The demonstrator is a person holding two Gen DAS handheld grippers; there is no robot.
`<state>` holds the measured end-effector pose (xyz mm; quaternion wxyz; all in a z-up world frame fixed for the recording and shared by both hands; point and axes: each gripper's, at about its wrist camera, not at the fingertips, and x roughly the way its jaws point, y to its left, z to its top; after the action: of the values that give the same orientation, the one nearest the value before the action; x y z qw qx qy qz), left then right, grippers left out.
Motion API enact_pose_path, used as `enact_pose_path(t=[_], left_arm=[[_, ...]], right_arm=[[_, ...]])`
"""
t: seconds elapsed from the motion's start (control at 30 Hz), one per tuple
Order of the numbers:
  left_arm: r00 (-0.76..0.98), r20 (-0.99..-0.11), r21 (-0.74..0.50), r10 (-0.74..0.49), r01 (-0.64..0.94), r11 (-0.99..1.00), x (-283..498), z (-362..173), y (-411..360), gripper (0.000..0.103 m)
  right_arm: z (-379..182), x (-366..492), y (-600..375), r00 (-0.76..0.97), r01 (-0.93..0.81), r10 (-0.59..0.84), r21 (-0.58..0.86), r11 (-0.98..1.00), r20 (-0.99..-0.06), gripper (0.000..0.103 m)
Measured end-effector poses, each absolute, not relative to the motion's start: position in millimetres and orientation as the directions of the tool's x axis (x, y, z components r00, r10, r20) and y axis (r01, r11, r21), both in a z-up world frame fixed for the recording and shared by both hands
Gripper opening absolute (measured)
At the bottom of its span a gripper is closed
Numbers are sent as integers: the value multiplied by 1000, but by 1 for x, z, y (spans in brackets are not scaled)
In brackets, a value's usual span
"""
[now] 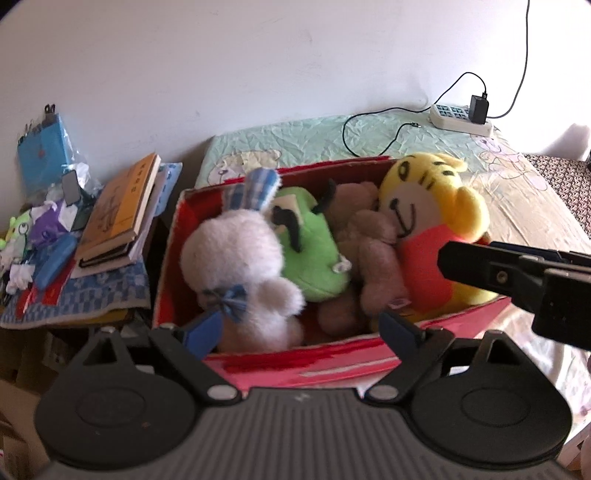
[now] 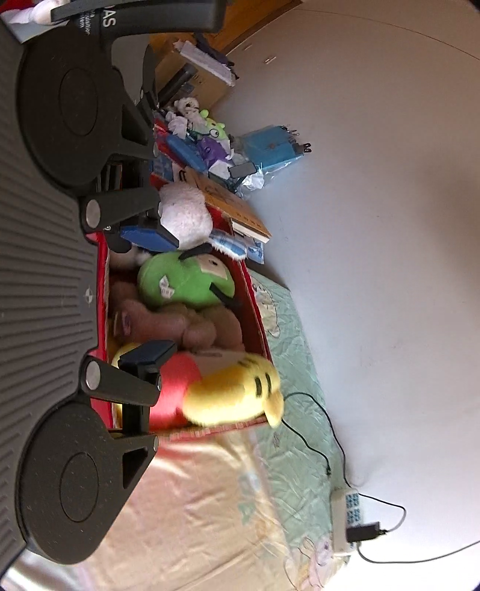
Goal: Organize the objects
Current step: 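Open the right gripper and withdraw it from the box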
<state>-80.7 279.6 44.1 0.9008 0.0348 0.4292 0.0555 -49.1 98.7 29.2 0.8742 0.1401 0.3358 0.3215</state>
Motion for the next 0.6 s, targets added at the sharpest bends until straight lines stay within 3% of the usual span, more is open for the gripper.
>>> enact_pose_path(t=[0.23, 0.6], left_arm=[[627, -763, 114, 156, -107, 988, -89, 49, 247, 100], [581, -778, 148, 237, -197, 969, -93, 45, 226, 100]], right_arm=[[31, -52, 71, 565, -476, 646, 437, 763, -513, 57], [34, -57, 56, 558, -506, 630, 381, 774, -540, 58]])
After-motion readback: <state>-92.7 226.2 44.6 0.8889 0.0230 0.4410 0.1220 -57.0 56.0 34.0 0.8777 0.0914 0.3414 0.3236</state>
